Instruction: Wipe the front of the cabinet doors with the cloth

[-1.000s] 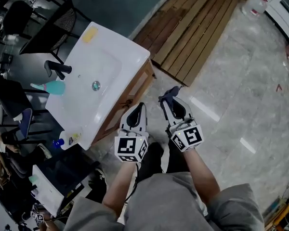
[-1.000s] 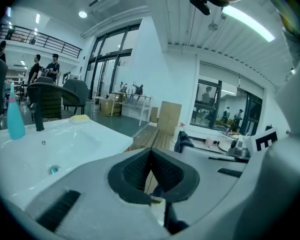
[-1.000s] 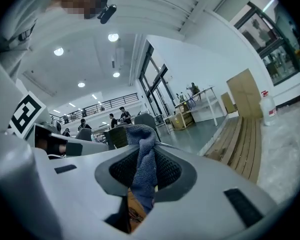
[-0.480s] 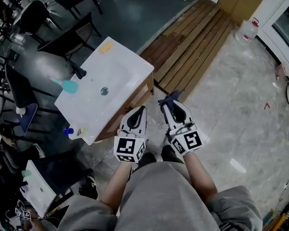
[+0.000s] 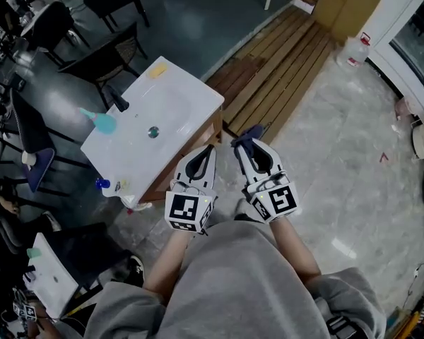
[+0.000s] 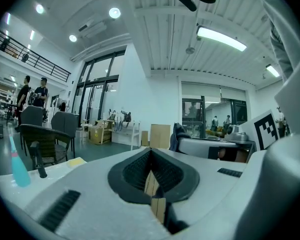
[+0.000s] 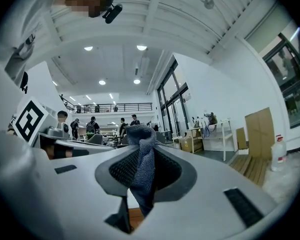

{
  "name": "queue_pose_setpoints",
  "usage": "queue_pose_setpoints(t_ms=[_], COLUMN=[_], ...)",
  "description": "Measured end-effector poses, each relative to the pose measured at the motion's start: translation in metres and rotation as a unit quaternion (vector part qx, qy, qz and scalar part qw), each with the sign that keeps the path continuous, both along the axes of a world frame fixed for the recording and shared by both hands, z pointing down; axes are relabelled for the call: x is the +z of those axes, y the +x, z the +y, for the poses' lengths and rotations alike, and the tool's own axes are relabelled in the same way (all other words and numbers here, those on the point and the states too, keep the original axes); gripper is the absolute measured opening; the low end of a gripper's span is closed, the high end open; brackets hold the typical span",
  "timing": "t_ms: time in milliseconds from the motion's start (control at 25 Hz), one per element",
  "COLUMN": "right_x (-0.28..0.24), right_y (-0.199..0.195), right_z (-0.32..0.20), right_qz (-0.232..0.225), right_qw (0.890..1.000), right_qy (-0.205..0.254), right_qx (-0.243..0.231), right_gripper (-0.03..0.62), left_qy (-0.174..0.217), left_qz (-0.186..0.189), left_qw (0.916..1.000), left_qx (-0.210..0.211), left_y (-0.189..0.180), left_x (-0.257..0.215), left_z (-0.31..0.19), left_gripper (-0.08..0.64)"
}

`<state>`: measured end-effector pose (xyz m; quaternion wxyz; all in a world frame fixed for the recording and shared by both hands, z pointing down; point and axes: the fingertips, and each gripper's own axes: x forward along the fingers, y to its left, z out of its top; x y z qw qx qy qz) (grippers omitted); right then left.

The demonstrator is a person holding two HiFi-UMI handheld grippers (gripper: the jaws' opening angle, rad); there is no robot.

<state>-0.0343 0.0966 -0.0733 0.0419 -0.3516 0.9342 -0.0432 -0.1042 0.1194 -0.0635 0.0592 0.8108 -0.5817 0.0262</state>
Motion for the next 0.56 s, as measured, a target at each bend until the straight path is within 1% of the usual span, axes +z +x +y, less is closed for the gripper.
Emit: queue_pose_setpoints(t_ms=[120, 280, 560], right_x=[-0.008, -0.014, -0.025], right_y=[0.004, 0.01, 0.044], right_z=[-0.001, -0.004, 0.009], right_qz=[0.001, 0.002, 0.001], right_qw=[1.0, 1.0, 1.0], right_qy=[0.007, 0.009, 0.017], right_qx=[-0.001, -0.002, 0.004], right_gripper=[0.072, 0.072, 0.072], left_qy=[0.008, 0.019, 0.033], left_qz=[-0.002, 0.004, 0.004], left_qw=[1.0, 0.9998, 0.9993], left_qx=[0.002, 0.004, 0.015], left_y=[0.002, 0.005, 0.039], left_x=[-0.005, -0.012, -0.026], left_z=[0.0, -0.002, 0.008], left_gripper=[0.008, 0.008, 0.008])
